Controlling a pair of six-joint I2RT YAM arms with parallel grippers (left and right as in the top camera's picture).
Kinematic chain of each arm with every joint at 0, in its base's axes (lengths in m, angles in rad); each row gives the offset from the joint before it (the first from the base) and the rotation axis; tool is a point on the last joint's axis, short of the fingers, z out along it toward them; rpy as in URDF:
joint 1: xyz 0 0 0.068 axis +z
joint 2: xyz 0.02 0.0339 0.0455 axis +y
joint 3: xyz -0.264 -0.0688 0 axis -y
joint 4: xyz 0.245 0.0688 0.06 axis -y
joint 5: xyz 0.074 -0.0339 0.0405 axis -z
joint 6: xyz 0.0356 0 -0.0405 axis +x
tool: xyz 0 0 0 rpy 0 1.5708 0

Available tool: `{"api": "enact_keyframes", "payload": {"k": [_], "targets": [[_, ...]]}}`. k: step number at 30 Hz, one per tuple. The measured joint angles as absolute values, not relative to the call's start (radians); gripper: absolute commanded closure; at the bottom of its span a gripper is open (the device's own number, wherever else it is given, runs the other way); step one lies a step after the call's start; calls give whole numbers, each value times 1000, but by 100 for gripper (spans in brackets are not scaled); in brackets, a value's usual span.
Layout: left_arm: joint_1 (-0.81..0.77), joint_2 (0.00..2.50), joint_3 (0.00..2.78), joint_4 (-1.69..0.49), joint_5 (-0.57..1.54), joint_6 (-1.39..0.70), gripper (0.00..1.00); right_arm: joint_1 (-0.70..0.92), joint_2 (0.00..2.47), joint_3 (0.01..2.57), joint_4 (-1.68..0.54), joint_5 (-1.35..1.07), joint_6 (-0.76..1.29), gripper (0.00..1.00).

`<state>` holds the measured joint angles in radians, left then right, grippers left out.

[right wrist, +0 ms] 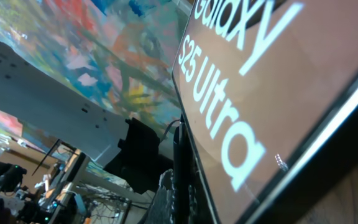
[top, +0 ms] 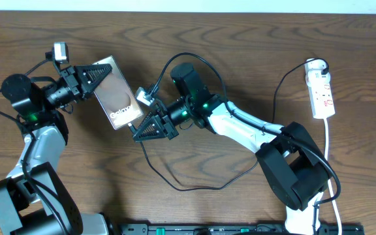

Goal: Plug charger to phone and switch on socket
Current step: 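Push the plug into the phone's charging port with the right gripper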

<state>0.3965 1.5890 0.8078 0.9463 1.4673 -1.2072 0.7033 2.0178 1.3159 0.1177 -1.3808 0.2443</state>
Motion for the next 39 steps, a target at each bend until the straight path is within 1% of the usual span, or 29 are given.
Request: {"api": "enact_keyframes", "payload": {"k": [8,17,29,39], "targets": [[397,1589,808,976,1467,-1207,93,695,2020,1316,124,-1412,212,99],[398,1589,808,976,1455,-1208,93,675,2064,1316,185,-1488,183,99],[398,1589,808,976,1433,-1217,93,674,2064,1316,200,-1482,179,99],[387,1589,808,1030,1414,-1230,93,674,2064,1316,298,-1428,289,99]]}}
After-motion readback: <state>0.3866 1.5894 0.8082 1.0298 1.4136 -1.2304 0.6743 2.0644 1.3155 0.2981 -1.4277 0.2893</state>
